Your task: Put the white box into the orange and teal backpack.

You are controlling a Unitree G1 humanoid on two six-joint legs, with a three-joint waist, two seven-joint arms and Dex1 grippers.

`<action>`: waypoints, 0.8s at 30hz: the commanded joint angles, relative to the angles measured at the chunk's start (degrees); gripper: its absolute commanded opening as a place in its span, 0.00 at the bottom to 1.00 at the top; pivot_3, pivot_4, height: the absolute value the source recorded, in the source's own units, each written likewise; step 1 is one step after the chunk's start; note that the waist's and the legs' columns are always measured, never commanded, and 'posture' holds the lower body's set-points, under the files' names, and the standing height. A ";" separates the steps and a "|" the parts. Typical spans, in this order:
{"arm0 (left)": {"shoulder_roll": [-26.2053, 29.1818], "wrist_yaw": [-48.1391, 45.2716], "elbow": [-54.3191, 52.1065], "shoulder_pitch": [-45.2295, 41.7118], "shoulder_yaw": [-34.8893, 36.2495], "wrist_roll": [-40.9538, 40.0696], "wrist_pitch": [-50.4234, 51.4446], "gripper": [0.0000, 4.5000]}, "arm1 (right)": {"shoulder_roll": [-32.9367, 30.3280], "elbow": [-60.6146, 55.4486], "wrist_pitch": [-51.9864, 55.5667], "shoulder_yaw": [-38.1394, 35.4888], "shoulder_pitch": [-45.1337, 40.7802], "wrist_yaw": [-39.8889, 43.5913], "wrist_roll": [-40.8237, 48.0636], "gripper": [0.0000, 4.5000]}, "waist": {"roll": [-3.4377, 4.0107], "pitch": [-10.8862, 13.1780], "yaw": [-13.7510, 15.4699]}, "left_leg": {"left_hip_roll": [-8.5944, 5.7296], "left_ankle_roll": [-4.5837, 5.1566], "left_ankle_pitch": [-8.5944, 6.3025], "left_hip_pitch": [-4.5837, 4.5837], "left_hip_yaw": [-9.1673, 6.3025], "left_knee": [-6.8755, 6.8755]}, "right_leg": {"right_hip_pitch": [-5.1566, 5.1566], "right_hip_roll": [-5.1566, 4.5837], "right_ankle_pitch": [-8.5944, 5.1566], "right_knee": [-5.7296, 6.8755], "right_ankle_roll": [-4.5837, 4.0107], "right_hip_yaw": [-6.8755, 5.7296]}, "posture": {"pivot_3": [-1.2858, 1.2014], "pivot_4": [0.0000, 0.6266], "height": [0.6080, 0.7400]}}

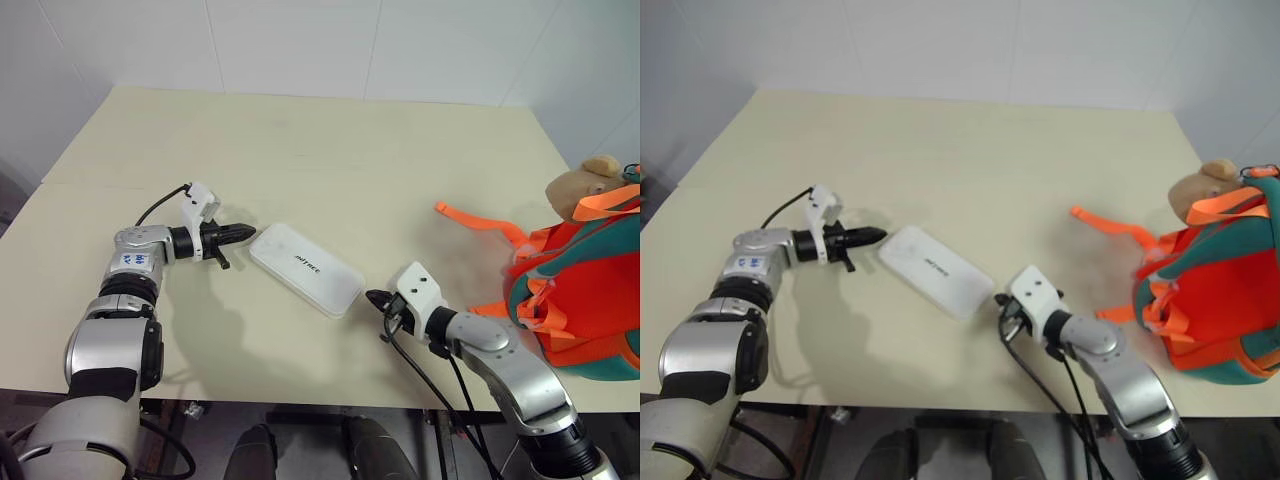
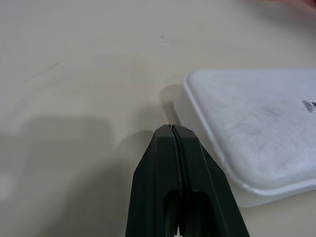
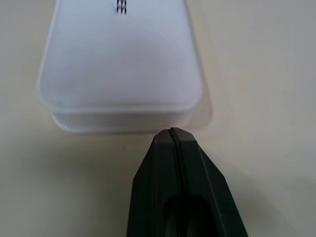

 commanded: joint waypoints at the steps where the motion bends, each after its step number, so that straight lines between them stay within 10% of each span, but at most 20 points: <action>1: -0.77 -0.68 0.42 -1.51 -0.16 0.80 -0.26 0.00 | 1.20 -1.87 0.68 1.02 -0.82 -0.60 -0.54 0.00 | 0.00 0.00 0.02 | 0.00 0.00 0.00 0.00 -0.01 -0.02 | 0.00 0.00 0.00 -0.01 0.00 0.00 | 0.52 0.24 1.00; 24: 0.14 -17.34 -9.92 6.03 -7.32 4.35 1.83 0.00 | -1.13 -0.75 -0.12 2.83 -4.89 5.71 -1.61 0.00 | 0.00 0.00 -0.04 | 0.00 0.00 0.00 -0.05 0.00 -0.03 | -0.08 0.00 -0.01 0.02 -0.01 0.01 | 0.52 0.24 1.00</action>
